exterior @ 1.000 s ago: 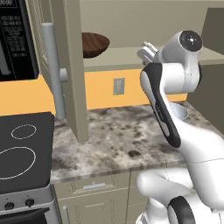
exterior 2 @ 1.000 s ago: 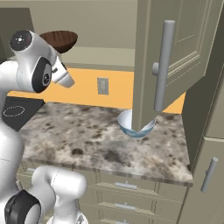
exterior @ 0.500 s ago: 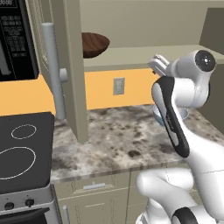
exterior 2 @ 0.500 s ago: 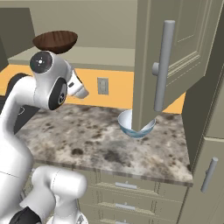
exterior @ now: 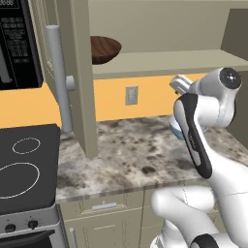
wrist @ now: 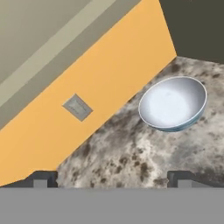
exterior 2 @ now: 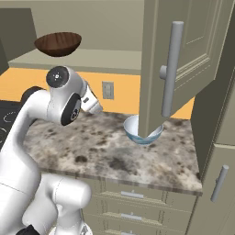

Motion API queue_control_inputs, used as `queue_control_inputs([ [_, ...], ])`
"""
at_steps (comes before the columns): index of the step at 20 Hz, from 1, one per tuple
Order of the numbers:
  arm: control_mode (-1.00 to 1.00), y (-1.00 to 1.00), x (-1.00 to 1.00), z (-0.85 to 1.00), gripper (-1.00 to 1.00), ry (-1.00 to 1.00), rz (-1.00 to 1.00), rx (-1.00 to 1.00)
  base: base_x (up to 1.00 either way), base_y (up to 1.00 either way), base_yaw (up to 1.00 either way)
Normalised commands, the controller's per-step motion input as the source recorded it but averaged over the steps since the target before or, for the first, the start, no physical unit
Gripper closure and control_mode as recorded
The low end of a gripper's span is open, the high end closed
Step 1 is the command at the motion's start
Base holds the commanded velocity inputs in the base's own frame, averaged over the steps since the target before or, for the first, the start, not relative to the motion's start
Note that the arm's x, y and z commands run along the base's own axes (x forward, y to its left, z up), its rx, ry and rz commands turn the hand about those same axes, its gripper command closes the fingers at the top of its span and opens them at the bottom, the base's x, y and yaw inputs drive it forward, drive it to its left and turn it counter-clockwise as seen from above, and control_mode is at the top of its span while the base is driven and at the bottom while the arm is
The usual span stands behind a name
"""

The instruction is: Open the cabinet. Pick the bowls from the counter and place them in the cabinet. Then close the cabinet.

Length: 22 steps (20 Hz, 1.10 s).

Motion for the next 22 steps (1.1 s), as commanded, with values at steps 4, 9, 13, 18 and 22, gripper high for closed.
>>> queue_control_inputs([
  [4, -1.00, -0.20, 0.00, -0.42, -1.00, 0.14, 0.00, -0.05, 0.00, 0.00, 0.00],
  [9, -1.00, -0.20, 0.00, -0.41, -1.00, 0.11, 0.00, -0.04, 0.00, 0.00, 0.00],
  [13, -1.00, -0.22, 0.00, -0.38, -1.00, 0.09, 0.00, -0.03, 0.00, 0.00, 0.00],
  [18, -1.00, -0.25, 0.06, -0.35, -1.00, 0.09, 0.00, -0.01, 0.00, 0.00, 0.00],
  [22, -1.00, -0.28, 0.09, -0.34, -1.00, 0.08, 0.00, -0.01, 0.00, 0.00, 0.00],
])
